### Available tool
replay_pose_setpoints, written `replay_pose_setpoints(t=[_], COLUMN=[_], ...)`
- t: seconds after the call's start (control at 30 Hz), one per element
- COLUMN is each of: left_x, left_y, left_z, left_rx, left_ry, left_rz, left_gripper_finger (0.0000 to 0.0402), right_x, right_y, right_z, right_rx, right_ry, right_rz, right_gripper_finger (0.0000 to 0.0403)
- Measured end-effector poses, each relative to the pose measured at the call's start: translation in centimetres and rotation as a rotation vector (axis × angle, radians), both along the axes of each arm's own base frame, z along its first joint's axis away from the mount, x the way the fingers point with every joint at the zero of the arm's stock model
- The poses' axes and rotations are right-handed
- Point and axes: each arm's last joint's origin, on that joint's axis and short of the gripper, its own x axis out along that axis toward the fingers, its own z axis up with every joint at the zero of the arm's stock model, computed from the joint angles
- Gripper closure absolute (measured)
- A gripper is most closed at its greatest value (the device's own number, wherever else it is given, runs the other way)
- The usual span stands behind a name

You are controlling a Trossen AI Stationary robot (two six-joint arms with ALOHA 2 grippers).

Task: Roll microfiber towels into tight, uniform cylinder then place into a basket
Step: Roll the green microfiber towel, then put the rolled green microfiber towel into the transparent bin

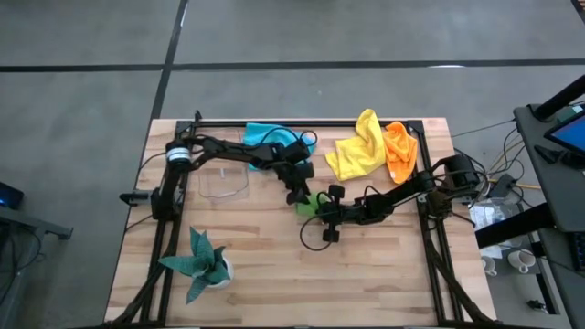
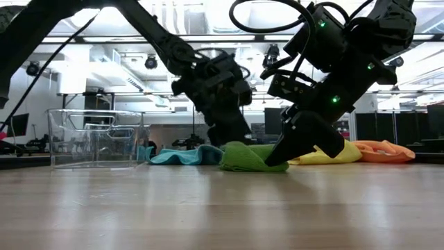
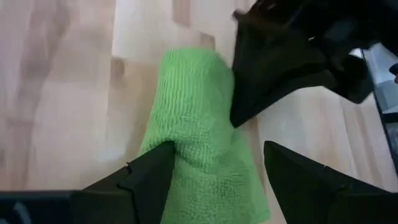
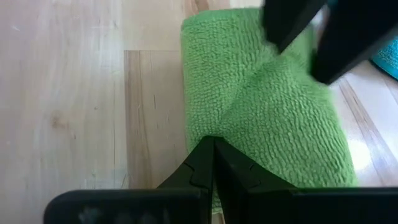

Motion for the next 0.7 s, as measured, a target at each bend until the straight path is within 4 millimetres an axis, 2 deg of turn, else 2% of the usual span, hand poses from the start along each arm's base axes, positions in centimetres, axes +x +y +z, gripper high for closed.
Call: replay_pose_setpoints(t=[0.13,0.23,0.33,0.53,0.7], left_x=[-0.2,-0.3,-0.5,-0.5,-0.1], left_y=[0.4,0.5,0.4,0.3,0.3], left_z=[2.6,3.0,2.7,0.4,-0.6], left_rx=[0.124,0.146,0.144,0.124,0.134], left_ry=[-0.054,-0.046,-0.024,0.046,0.039], left_rz=[0.034,0.038,0.031,-0.015,-0.053], left_gripper_finger=[0.0166,0.0166,0.0166,0.0166,0.0166], right_x=[0.0,0.0,0.0,0.0,0.0], right_y=[0.0,0.0,0.0,0.0,0.0], right_z=[0.0,0.0,0.0,0.0,0.0], right_rx=[-0.001,-0.001,-0.001,0.001,0.003], right_ry=[0.001,0.001,0.000,-0.002,-0.005], right_rz=[0.001,0.002,0.002,0.000,-0.001], right_gripper_finger=[0.0394,0.0394,0.0394,0.0394,0.0394])
